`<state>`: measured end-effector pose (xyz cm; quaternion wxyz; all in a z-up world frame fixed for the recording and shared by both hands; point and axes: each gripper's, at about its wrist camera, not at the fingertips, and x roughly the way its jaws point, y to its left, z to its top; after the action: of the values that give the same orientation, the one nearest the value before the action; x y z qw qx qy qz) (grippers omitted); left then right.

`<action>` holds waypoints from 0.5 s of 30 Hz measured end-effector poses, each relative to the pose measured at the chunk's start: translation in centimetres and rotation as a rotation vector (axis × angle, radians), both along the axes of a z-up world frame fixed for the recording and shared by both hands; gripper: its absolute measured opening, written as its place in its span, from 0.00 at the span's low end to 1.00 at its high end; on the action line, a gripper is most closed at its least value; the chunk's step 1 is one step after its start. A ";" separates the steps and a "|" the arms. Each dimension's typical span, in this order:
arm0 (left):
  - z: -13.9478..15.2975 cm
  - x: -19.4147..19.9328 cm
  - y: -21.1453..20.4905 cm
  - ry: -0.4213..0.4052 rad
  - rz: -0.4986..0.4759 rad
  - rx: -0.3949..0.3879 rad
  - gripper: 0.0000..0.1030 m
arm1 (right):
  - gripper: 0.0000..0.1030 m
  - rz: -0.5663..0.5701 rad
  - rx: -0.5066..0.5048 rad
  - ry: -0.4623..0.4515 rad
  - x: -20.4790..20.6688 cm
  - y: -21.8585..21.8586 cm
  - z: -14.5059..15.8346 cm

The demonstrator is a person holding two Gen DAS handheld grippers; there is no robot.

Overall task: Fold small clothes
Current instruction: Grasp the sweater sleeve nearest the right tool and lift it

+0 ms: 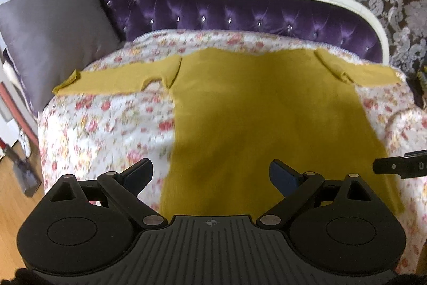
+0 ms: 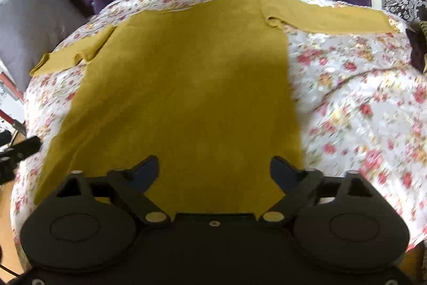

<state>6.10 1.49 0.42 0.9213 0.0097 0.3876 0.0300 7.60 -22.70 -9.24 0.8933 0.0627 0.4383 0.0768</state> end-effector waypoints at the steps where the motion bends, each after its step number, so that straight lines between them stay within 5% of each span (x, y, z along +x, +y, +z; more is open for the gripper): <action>1: 0.2 0.4 0.0 -0.005 -0.005 0.000 0.92 | 0.83 -0.002 -0.004 -0.003 0.4 -0.4 0.2; 12: -0.1 6.6 0.4 -0.003 -0.010 -0.057 0.92 | 0.73 -0.115 0.028 -0.069 4.8 -8.1 -0.1; 15: -1.1 8.5 0.6 0.029 -0.031 -0.099 0.77 | 0.68 -0.192 0.003 -0.091 5.8 -10.6 -0.8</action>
<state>14.61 2.06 -0.67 0.9152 -0.0294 0.4019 -0.0035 13.40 -33.27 -10.07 0.9155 0.1021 0.3891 -0.0057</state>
